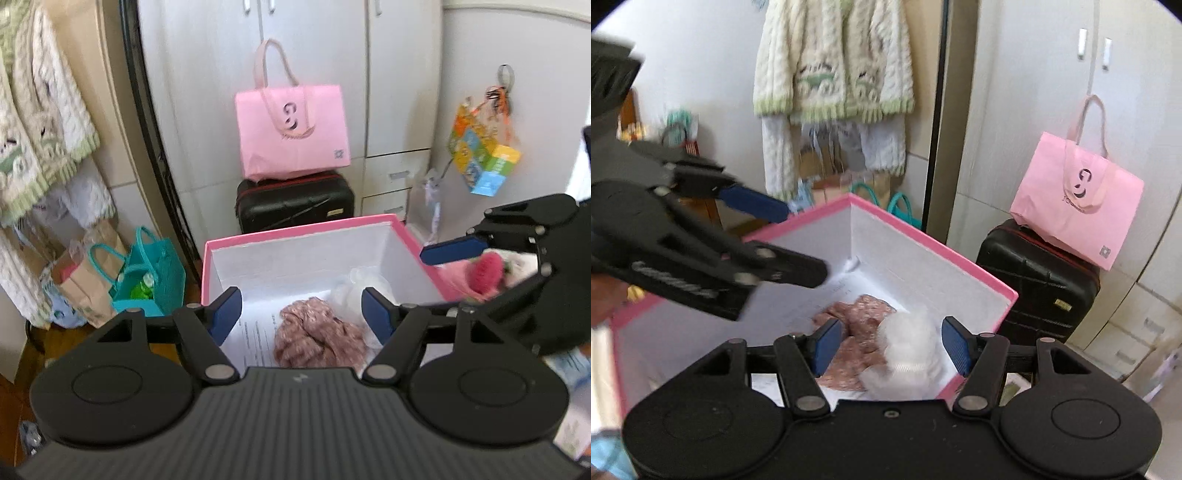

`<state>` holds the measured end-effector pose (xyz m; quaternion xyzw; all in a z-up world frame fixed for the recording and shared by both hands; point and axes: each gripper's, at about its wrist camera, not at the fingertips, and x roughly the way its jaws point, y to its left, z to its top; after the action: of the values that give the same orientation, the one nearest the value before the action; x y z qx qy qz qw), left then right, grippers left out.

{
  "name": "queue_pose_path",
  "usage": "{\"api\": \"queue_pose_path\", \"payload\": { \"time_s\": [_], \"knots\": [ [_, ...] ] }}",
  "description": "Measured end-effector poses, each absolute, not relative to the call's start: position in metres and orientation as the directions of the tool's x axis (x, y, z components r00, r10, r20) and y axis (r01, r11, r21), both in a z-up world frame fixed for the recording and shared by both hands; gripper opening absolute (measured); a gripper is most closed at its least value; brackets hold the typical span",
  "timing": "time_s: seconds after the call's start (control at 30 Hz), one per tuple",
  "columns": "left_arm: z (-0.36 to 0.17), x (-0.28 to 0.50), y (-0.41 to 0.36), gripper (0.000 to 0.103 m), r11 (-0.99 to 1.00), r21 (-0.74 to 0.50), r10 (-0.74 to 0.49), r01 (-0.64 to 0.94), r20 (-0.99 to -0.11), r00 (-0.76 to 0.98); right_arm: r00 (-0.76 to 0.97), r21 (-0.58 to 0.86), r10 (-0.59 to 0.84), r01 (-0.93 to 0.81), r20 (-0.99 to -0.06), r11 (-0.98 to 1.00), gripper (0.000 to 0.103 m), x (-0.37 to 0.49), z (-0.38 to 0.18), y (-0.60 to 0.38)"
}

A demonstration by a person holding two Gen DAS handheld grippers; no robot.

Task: Organize soft objects
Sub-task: 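Open both tools to release the items and lift out of the box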

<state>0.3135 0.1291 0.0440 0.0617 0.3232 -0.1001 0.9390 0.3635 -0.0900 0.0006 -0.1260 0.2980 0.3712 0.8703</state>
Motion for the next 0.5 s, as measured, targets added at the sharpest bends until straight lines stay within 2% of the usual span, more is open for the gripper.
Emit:
{"api": "queue_pose_path", "payload": {
  "time_s": [0.27, 0.4, 0.5],
  "knots": [
    [0.081, 0.248, 0.125, 0.072, 0.949, 0.038, -0.227, 0.314, -0.611, 0.759, 0.511, 0.132, 0.627, -0.705, -0.588, 0.697, 0.066, 0.314, 0.036, -0.124],
    [0.095, 0.216, 0.125, 0.073, 0.931, -0.010, -0.294, 0.364, -0.612, 0.734, 0.491, 0.153, 0.638, -0.709, -0.594, 0.688, 0.066, 0.287, 0.051, -0.133],
    [0.102, 0.192, 0.121, 0.074, 0.927, -0.006, -0.300, 0.374, -0.610, 0.733, 0.489, 0.137, 0.634, -0.717, -0.599, 0.683, 0.066, 0.265, 0.058, -0.137]
  ]
}}
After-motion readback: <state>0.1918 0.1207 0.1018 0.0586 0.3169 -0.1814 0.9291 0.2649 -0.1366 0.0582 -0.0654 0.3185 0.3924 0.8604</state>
